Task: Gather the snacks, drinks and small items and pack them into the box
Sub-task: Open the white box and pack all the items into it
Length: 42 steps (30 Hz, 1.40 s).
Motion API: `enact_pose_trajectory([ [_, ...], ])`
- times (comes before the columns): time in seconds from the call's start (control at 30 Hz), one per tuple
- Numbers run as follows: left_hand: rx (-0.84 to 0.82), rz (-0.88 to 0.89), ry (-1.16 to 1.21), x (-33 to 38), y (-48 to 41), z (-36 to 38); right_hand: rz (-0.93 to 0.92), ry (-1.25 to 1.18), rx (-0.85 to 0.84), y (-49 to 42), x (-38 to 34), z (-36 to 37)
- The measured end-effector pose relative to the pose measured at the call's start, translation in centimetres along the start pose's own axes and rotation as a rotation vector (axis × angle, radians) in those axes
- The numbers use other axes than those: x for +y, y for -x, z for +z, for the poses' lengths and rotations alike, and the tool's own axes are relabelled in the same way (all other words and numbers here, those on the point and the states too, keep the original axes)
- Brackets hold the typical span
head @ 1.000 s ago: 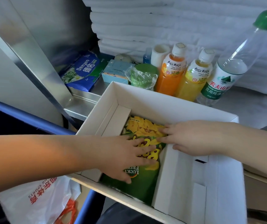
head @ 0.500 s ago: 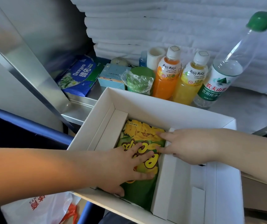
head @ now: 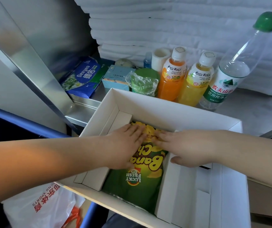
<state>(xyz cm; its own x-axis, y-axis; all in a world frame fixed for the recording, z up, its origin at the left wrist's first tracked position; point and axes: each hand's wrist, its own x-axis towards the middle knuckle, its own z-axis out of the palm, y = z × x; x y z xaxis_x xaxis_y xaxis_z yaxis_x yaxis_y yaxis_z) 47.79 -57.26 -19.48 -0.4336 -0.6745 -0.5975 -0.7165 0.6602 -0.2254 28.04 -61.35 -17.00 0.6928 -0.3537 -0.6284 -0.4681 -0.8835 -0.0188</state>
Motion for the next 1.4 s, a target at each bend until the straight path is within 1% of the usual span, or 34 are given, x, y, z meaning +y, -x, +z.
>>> enact_pose_trajectory([
  [0.07, -0.049, -0.028, 0.004, 0.1, -0.5, 0.0, 0.022, 0.034, -0.049, -0.4, -0.3, 0.0],
  [0.23, -0.109, -0.015, 0.025, 0.0, -1.0, 0.0, 0.034, 0.032, -0.119, -1.1, -0.2, -0.2],
  [0.3, -0.089, -0.019, 0.026, 0.0, -0.8, -0.1, 0.038, 0.011, -0.106, -0.9, -0.1, -0.4],
  [0.33, -0.066, -0.027, 0.014, 0.0, -0.6, -0.2, 0.037, 0.012, -0.070, -0.6, -0.1, -0.6],
  [0.4, 0.033, -0.046, -0.042, -0.2, 0.1, -0.6, 0.016, 0.056, 0.100, 0.3, 0.0, -1.3],
  [0.5, 0.313, -0.096, -0.091, -1.3, 2.3, -1.4, 0.011, 0.097, 0.430, 2.7, 0.0, -2.3],
  [0.57, 0.509, -0.138, -0.127, -2.2, 4.0, -1.9, 0.075, 0.128, 0.696, 4.4, 0.0, -2.5],
  [0.6, 0.578, -0.173, -0.143, -2.7, 4.7, -2.2, 0.117, 0.119, 0.815, 4.9, 0.1, -2.3],
  [0.63, 0.633, -0.216, -0.136, -3.0, 5.2, -2.5, 0.156, 0.109, 0.883, 5.2, 0.1, -2.1],
  [0.67, 0.653, -0.260, -0.105, -3.4, 5.5, -2.7, 0.182, 0.119, 0.913, 5.3, 0.3, -2.0],
  [0.73, 0.623, -0.322, -0.011, -4.1, 5.5, -3.0, 0.189, 0.150, 0.871, 5.0, 0.8, -2.1],
  [0.83, 0.622, -0.358, 0.156, -4.8, 4.6, -2.5, 0.195, 0.094, 0.711, 4.3, 1.9, -2.2],
  [0.97, 0.627, -0.348, 0.236, -5.0, 3.6, -1.6, 0.165, 0.055, 0.649, 3.3, 2.0, -1.2],
  [1.0, 0.638, -0.347, 0.244, -5.0, 3.6, -1.6, 0.182, 0.068, 0.660, 3.2, 1.8, -1.0],
  [1.1, 0.648, -0.335, 0.272, -5.0, 3.7, -1.4, 0.224, 0.112, 0.774, 3.3, 1.8, -1.0],
  [1.17, 0.639, -0.322, 0.346, -5.2, 3.9, -1.4, 0.235, 0.147, 0.794, 3.4, 1.7, -1.1],
  [1.23, 0.639, -0.315, 0.412, -5.5, 3.8, -1.6, 0.238, 0.132, 0.774, 3.5, 1.7, -1.5],
  [1.3, 0.655, -0.317, 0.437, -5.9, 3.5, -1.6, 0.234, 0.066, 0.689, 3.4, 1.6, -1.6],
  [1.37, 0.680, -0.330, 0.463, -6.5, 3.0, -1.8, 0.164, -0.030, 0.686, 3.2, 1.9, -1.5],
  [1.4, 0.704, -0.343, 0.510, -6.8, 2.7, -2.0, 0.147, -0.031, 0.684, 3.4, 1.9, -1.4],
])
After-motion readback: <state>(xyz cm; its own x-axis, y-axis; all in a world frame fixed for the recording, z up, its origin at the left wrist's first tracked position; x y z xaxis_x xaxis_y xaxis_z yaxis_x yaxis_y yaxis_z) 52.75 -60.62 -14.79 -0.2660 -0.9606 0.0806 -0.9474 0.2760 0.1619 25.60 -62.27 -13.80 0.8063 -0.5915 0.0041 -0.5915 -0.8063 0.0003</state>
